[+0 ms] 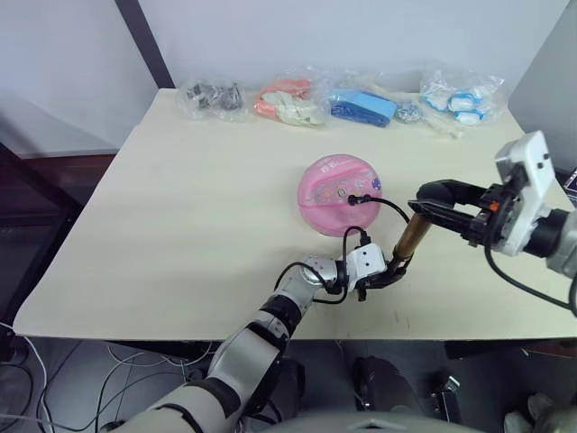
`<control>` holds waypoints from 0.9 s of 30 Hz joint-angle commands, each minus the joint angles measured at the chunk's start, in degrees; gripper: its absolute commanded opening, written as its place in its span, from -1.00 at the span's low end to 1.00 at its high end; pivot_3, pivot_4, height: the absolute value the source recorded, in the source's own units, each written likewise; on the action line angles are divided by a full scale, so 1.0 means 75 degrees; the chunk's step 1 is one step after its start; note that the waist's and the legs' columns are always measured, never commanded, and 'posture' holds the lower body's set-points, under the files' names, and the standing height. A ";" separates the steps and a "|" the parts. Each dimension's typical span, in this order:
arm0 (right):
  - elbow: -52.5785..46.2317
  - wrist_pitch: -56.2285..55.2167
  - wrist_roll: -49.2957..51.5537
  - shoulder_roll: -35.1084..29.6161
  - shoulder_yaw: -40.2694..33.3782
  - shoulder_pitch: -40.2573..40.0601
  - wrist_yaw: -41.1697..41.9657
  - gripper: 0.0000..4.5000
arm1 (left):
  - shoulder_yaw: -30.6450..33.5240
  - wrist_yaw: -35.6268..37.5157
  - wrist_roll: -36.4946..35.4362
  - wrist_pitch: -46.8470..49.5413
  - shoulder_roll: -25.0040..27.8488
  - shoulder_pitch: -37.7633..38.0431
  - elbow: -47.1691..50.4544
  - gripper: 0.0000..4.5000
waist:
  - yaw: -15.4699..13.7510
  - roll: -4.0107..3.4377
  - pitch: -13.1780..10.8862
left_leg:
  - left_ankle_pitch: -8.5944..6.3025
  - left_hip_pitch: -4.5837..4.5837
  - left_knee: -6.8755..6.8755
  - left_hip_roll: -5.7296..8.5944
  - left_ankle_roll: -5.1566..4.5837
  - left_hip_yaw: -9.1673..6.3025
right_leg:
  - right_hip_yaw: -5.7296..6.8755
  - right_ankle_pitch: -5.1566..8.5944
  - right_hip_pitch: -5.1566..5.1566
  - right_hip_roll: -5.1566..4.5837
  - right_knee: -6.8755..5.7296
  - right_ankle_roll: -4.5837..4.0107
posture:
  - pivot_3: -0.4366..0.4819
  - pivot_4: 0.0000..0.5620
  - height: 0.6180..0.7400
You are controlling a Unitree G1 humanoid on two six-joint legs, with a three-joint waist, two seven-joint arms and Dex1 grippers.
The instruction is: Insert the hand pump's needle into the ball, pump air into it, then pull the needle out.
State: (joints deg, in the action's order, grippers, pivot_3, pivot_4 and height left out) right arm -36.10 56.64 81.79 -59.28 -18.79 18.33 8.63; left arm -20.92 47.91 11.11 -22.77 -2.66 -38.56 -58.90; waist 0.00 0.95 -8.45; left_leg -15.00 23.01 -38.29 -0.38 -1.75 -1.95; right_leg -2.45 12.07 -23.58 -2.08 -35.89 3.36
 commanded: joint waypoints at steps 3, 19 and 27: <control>0.0507 -0.0426 0.0979 -0.0958 -0.1081 0.1375 -0.0959 -0.08 | -0.0267 0.0159 0.0315 0.0167 0.0182 0.0222 -0.0369 -0.51 | 0.0008 -0.0014 -0.0022 | 0.0000 -0.0001 -0.0004 -0.0002 0.0000 0.0006 | -0.0005 0.0004 0.0000 -0.0003 0.0000 -0.0007 | -0.05 -0.47 1.00; 0.0072 -0.1182 -0.2363 0.0946 0.1838 -0.1636 -0.0310 -0.08 | -0.0251 0.0146 0.0297 0.0167 0.0195 0.0196 -0.0329 -0.51 | 0.0069 0.0097 0.0071 | -0.0001 -0.0048 -0.0003 -0.0027 -0.0002 -0.0002 | 0.0003 0.0013 0.0036 0.0012 -0.0003 -0.0014 | -0.05 -0.47 1.00; 0.1170 -0.2127 -0.4903 0.2290 0.3459 -0.2526 0.0248 -0.08 | -0.0258 0.0160 0.0274 0.0202 0.0198 0.0259 -0.0217 -0.51 | 0.0099 0.0118 0.0173 | -0.0002 -0.0073 0.0005 -0.0031 -0.0002 -0.0004 | 0.0007 0.0034 0.0048 0.0023 -0.0003 -0.0010 | -0.05 -0.47 1.00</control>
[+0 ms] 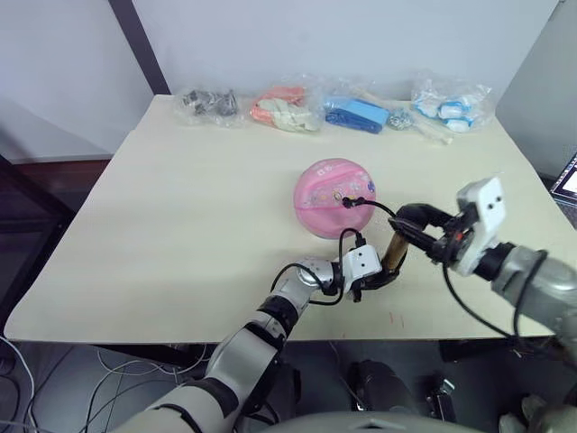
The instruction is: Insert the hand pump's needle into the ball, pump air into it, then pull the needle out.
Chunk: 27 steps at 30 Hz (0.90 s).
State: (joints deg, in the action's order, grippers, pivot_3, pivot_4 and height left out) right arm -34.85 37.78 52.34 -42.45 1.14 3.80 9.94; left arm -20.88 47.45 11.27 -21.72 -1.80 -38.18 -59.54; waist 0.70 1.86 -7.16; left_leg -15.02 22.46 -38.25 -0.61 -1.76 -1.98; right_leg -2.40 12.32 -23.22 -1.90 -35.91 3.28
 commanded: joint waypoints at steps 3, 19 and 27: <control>0.0815 0.0387 -0.1070 0.0192 0.0478 -0.0500 0.0185 -0.08 | -0.0263 0.0217 0.0252 0.0072 0.0086 0.0203 -0.0120 -0.51 | 0.0013 -0.0005 0.0004 | 0.0000 -0.0033 0.0003 -0.0001 0.0000 0.0003 | -0.0001 0.0004 0.0024 0.0000 0.0000 0.0003 | -0.05 -0.47 1.00; -0.0218 0.2085 0.3250 -0.1926 -0.3405 0.2410 -0.0658 -0.08 | -0.0250 0.0197 0.0263 0.0044 0.0027 0.0169 -0.0198 -0.51 | -0.0069 -0.0126 -0.0173 | 0.0000 0.0072 -0.0008 0.0040 -0.0001 0.0005 | -0.0004 -0.0034 -0.0046 -0.0040 0.0003 0.0017 | -0.05 -0.47 1.00; 0.0134 0.1961 0.4551 -0.2759 -0.3578 0.3361 -0.1333 -0.08 | -0.0241 0.0190 0.0255 0.0041 0.0035 0.0152 -0.0205 -0.51 | -0.0076 -0.0121 -0.0197 | 0.0000 0.0080 -0.0007 0.0034 -0.0001 0.0006 | -0.0006 -0.0033 -0.0052 -0.0039 0.0004 0.0017 | -0.05 -0.47 1.00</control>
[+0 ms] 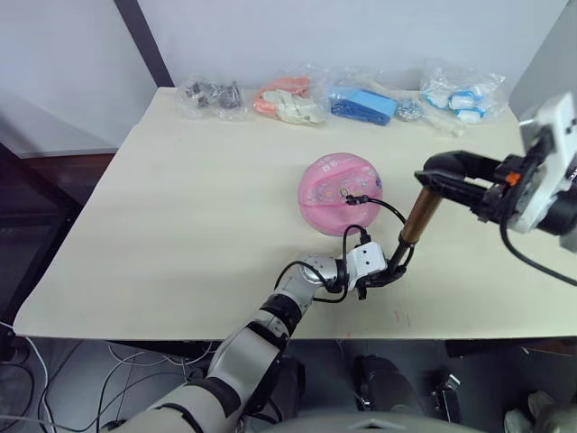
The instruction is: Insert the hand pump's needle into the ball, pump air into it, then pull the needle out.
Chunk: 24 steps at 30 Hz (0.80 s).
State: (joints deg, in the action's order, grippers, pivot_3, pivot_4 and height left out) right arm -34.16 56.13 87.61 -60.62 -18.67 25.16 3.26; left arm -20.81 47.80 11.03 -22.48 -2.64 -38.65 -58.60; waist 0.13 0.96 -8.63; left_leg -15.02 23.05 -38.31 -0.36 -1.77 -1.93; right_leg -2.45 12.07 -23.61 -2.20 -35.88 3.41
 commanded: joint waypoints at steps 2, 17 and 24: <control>0.0051 -0.0513 -0.0093 -0.0410 -0.0920 0.0560 -0.0520 -0.08 | -0.0245 0.0141 0.0285 0.0143 0.0155 0.0213 -0.0329 -0.51 | 0.0000 0.0000 -0.0003 | 0.0000 0.0000 0.0000 -0.0001 0.0000 0.0000 | -0.0001 0.0000 -0.0001 0.0000 0.0000 0.0000 | -0.05 -0.47 1.00; 0.0238 -0.1853 -0.4484 0.1975 0.2229 -0.3127 0.0356 -0.08 | -0.0217 0.0240 0.0191 0.0208 0.0158 0.0353 -0.0137 -0.51 | 0.0033 0.0052 0.0054 | 0.0000 -0.0050 0.0000 -0.0020 -0.0001 -0.0005 | 0.0003 0.0013 0.0037 0.0025 -0.0002 -0.0013 | -0.05 -0.47 1.00; 0.1269 -0.2714 -0.6271 0.3026 0.3487 -0.3779 0.0800 -0.08 | -0.0223 0.0268 0.0178 0.0273 0.0173 0.0376 -0.0064 -0.51 | 0.0079 0.0125 0.0200 | -0.0001 -0.0084 0.0013 -0.0027 0.0000 -0.0010 | 0.0015 0.0040 0.0059 0.0041 -0.0002 -0.0017 | -0.05 -0.47 1.00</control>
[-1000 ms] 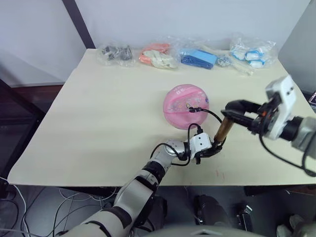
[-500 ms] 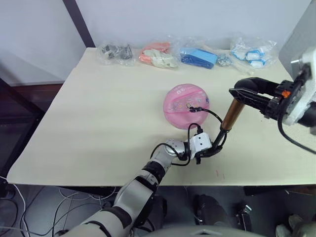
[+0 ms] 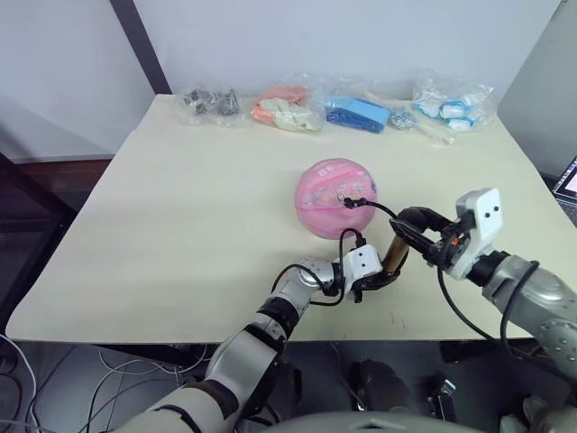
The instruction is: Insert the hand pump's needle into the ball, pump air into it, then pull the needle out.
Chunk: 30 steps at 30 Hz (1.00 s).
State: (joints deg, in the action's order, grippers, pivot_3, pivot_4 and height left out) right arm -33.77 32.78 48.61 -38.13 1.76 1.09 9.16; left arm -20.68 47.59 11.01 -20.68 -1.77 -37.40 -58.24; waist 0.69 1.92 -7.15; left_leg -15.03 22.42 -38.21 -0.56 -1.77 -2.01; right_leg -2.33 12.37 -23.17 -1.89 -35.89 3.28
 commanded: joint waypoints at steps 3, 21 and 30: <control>0.1103 0.0287 -0.1411 0.0122 0.0612 -0.0574 0.0212 -0.08 | -0.0245 0.0296 0.0179 0.0055 0.0061 0.0214 -0.0089 -0.51 | 0.0024 -0.0003 0.0001 | -0.0001 -0.0062 0.0009 -0.0011 0.0000 0.0001 | -0.0001 0.0014 0.0049 -0.0001 0.0000 -0.0008 | -0.05 -0.47 1.00; -0.0556 0.2359 0.2771 -0.1871 -0.3302 0.2389 -0.0393 -0.08 | -0.0232 0.0331 0.0192 0.0005 0.0036 0.0184 -0.0204 -0.51 | -0.0085 -0.0141 -0.0176 | -0.0002 0.0081 -0.0005 0.0036 -0.0004 0.0002 | -0.0002 -0.0028 -0.0056 -0.0028 -0.0001 0.0005 | -0.05 -0.47 1.00; -0.0318 0.2340 0.3808 -0.2762 -0.3603 0.3616 -0.0867 -0.08 | -0.0245 0.0360 0.0158 0.0013 0.0065 0.0206 -0.0186 -0.51 | -0.0067 -0.0152 -0.0224 | -0.0002 0.0082 -0.0011 0.0031 -0.0004 0.0008 | -0.0014 -0.0029 -0.0061 -0.0032 -0.0001 0.0010 | -0.05 -0.47 1.00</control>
State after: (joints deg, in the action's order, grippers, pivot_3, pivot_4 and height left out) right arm -35.90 54.08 79.39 -56.70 -16.47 24.29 6.57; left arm -20.62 48.49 9.99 -21.70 -2.46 -38.11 -57.05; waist 0.18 0.78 -8.83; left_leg -15.05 23.06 -38.29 -0.35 -1.81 -1.95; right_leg -2.39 12.15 -23.62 -2.12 -35.90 3.35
